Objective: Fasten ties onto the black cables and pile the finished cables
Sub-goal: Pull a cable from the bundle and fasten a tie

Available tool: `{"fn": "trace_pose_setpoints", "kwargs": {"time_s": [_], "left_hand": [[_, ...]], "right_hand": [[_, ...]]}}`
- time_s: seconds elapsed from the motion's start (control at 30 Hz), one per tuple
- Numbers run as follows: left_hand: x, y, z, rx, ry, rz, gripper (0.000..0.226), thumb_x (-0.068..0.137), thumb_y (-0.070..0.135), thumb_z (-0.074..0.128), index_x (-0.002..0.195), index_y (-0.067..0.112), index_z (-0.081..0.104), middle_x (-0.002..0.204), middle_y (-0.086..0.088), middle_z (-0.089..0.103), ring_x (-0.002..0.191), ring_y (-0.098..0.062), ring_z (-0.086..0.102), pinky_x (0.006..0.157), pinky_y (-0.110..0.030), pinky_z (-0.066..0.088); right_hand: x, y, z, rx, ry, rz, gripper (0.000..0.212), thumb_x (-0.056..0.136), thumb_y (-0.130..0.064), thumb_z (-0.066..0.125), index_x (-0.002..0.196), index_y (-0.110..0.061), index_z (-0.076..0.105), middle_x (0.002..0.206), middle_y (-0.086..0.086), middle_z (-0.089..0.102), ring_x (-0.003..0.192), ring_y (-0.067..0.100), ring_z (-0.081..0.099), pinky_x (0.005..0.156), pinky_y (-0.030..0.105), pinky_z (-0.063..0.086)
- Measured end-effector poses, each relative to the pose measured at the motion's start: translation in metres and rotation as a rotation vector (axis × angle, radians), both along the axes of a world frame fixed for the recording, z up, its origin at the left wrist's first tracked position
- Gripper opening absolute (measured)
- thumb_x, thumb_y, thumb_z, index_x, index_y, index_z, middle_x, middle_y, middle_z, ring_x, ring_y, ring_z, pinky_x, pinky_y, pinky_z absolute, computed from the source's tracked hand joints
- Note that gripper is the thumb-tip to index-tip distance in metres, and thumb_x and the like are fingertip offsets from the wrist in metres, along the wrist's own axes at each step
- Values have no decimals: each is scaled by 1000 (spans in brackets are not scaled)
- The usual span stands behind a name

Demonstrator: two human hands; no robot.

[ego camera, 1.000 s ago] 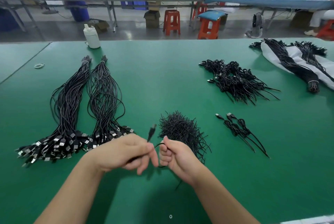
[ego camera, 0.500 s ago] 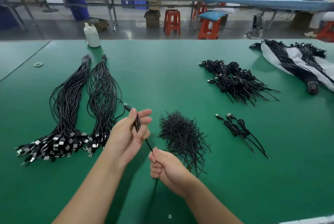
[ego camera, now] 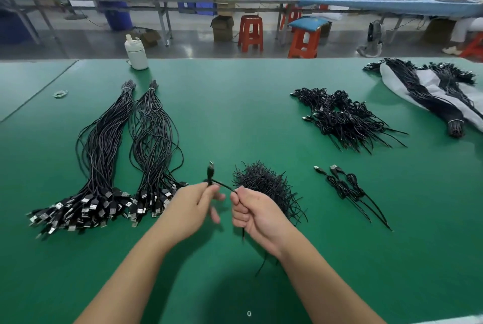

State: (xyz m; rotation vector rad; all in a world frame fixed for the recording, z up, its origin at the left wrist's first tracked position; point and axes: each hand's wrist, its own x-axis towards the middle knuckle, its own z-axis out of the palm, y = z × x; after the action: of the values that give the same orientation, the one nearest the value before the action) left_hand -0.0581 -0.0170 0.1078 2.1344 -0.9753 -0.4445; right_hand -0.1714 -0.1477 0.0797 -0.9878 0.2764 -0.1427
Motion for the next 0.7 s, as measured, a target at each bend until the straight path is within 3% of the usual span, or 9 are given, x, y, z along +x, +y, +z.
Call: {"fn": "trace_pose_setpoints", "kwargs": {"time_s": [0.07, 0.13, 0.2, 0.27, 0.4, 0.53, 0.6, 0.7], "left_hand": [[0, -4, -5, -202, 229, 57, 30, 107, 25, 39, 115, 15, 67, 85, 3, 77, 75, -12, 73, 79, -27, 55], [-3, -8, -10, -321, 370, 78, 31, 107, 26, 37, 117, 14, 64, 96, 0, 78, 92, -17, 74, 91, -31, 55], [-8, -13, -10, -494, 572, 131, 35, 108, 24, 34, 116, 6, 63, 105, -8, 76, 102, -24, 72, 91, -34, 57], [-16, -19, -8, -639, 791, 179, 40, 108, 25, 33, 113, -2, 62, 106, -18, 74, 100, -32, 72, 82, -34, 60], [-28, -27, 0, -762, 1023, 227, 39, 97, 34, 46, 101, -3, 61, 87, -17, 72, 76, -29, 72, 61, -31, 58], [-33, -28, 3, -771, 1031, 178, 33, 97, 34, 46, 93, 3, 57, 82, -16, 70, 67, -26, 69, 55, -30, 55], [-35, -28, 5, -756, 1045, 150, 31, 99, 32, 44, 87, 5, 55, 85, -19, 70, 65, -26, 68, 52, -29, 53], [-35, -28, 6, -771, 1074, 102, 28, 96, 27, 48, 81, 4, 52, 89, -23, 69, 67, -28, 67, 57, -30, 54]], "right_hand": [[-2, 5, 1, -104, -13, 1, 36, 107, -21, 40, 75, -16, 57, 58, -5, 32, 52, 6, 35, 54, 24, 22], [-7, 6, 3, -417, 46, -8, 36, 107, -17, 40, 74, -18, 56, 57, -7, 33, 52, 7, 34, 54, 27, 23], [-10, 9, 1, -800, 130, 13, 37, 106, -18, 42, 73, -27, 59, 57, -12, 40, 52, 5, 36, 51, 24, 28], [-10, 14, -1, -940, 179, 25, 37, 104, -19, 44, 73, -29, 61, 61, -10, 48, 54, 3, 42, 53, 24, 36], [-9, 20, -2, -876, 202, -26, 34, 103, -20, 49, 73, -22, 65, 65, -4, 62, 60, 10, 55, 69, 34, 52], [-9, 12, 1, -736, 212, 11, 24, 103, -16, 52, 85, -12, 68, 73, -1, 69, 64, 13, 64, 76, 37, 57], [-10, 8, 3, -699, 177, 14, 12, 101, -11, 54, 103, -8, 66, 81, 0, 68, 73, 12, 66, 82, 36, 57], [-12, 5, 4, -592, 112, 24, 20, 97, -2, 58, 115, -8, 61, 92, 4, 61, 86, 12, 60, 86, 25, 53]]}}
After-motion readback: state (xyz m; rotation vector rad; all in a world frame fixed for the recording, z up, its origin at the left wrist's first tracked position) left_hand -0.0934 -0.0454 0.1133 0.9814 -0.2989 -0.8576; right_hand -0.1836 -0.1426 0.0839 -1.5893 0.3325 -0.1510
